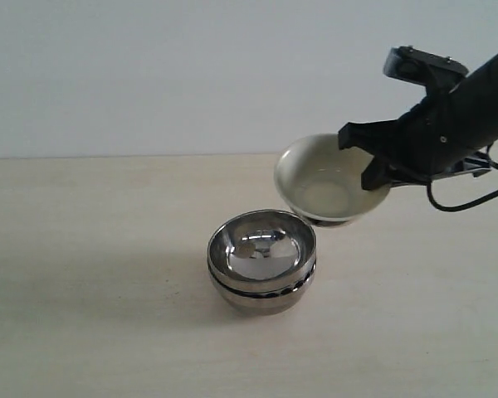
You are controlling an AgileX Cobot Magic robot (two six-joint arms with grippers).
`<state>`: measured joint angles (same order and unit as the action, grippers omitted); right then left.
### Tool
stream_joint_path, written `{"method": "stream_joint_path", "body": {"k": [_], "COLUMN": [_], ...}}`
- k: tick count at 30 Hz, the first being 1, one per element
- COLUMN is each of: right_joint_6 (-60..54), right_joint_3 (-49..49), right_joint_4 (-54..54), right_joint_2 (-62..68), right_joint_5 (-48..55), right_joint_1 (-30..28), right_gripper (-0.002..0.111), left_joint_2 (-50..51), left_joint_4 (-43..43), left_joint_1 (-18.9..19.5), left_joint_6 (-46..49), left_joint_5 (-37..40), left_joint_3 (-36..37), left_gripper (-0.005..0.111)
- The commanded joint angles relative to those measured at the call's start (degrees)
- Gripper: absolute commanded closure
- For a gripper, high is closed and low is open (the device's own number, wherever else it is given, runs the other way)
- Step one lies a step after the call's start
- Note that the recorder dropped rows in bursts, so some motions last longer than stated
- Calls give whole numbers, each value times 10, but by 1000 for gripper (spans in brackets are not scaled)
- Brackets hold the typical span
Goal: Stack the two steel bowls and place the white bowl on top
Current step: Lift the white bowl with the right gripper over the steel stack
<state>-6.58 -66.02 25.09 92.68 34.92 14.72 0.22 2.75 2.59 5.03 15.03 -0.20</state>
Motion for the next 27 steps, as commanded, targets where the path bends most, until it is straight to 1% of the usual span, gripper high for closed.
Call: {"method": "stream_joint_path", "body": {"k": [1,4,6,11,19,24,27], "right_joint_6": [17,22,22,32,26,15,14], "right_joint_3": [-9,-9,-9,-9,-9,-9,-9], "right_joint_4": [7,7,7,13,31,43,46], "right_joint_2": [-6,-5,-5,13,77,89,89], "right_joint_5": [-32,-42,-42,-33,-58,-60,-71], "right_joint_1": [54,84,91,92,92,94,105], "right_gripper": [108,108,108,108,108,108,108], "left_joint_2": [-2,-2,-2,-2,-2,-2,-2], "left_joint_4": [-4,-4,-4,-4,-4,-4,-4], "left_joint_1": [1,1,1,1,1,1,1], "left_joint_6": [-6,-6,-6,-6,-6,-6,-6], "left_joint_5": [-5,-5,-5,-5,-5,-5,-5], "left_joint_3": [2,2,2,2,2,2,2], "left_gripper": [103,103,103,103,103,103,103]}}
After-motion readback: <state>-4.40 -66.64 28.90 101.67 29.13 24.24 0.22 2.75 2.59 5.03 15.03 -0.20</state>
